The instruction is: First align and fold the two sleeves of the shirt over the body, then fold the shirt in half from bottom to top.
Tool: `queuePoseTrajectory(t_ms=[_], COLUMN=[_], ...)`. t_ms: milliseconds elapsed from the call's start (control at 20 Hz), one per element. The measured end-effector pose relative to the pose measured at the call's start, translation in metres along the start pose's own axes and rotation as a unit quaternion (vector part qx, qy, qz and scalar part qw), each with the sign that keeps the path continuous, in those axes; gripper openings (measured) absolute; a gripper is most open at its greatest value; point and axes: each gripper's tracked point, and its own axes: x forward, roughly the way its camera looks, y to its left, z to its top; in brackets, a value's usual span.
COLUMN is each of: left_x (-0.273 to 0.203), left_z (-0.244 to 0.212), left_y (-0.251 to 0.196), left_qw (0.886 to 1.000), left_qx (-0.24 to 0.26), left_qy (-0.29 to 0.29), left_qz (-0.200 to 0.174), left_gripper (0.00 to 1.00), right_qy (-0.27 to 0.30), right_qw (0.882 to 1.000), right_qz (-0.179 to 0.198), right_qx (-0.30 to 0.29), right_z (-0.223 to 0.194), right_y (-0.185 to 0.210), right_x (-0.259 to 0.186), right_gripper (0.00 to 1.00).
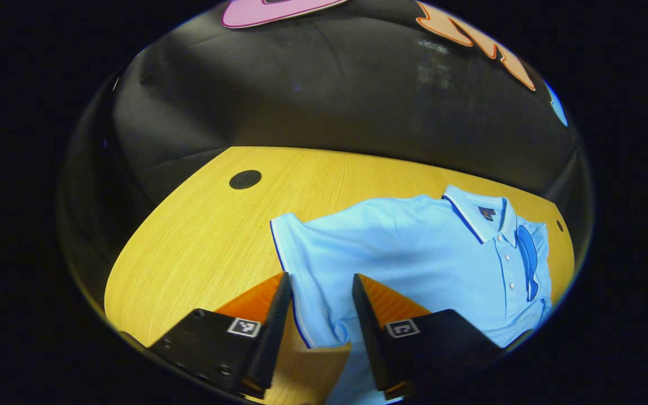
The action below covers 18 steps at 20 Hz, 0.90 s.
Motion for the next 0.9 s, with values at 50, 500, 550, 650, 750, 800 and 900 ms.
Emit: queuePoseTrajectory(t_ms=[50, 500, 550, 650, 750, 800, 900], left_x=[0.002, -0.014, -0.020, -0.030, -0.040, -0.043, -0.046], left_z=[0.001, 0.041, 0.046, 0.056, 0.062, 0.062, 0.057], left_y=[-0.006, -0.043, -0.055, -0.082, -0.111, -0.125, -0.152], left_qw=[1.000, 0.997, 0.996, 0.993, 0.988, 0.985, 0.979], left_qx=[0.001, 0.041, 0.053, 0.073, 0.099, 0.115, 0.146], left_qy=[-0.001, -0.049, -0.051, -0.059, -0.068, -0.071, -0.071], left_qz=[-0.008, -0.036, -0.046, -0.072, -0.098, -0.108, -0.127], left_gripper=[0.43, 0.00, 0.00, 0.00, 0.00, 0.00, 0.00], right_qy=[0.000, -0.008, -0.010, -0.012, -0.012, -0.012, -0.009], right_qw=[1.000, 1.000, 1.000, 1.000, 1.000, 1.000, 1.000], right_qz=[0.000, -0.009, -0.011, -0.013, -0.013, -0.013, -0.014], right_qx=[0.002, 0.008, 0.010, 0.011, 0.013, 0.016, 0.020], right_z=[-0.001, -0.005, -0.004, -0.005, -0.006, -0.007, -0.011], right_y=[0.000, -0.011, -0.012, -0.013, -0.013, -0.013, -0.013], right_x=[-0.002, -0.019, -0.020, -0.022, -0.025, -0.026, -0.025], right_gripper=[0.97, 0.99, 0.97, 0.99, 0.99, 0.99, 0.98])
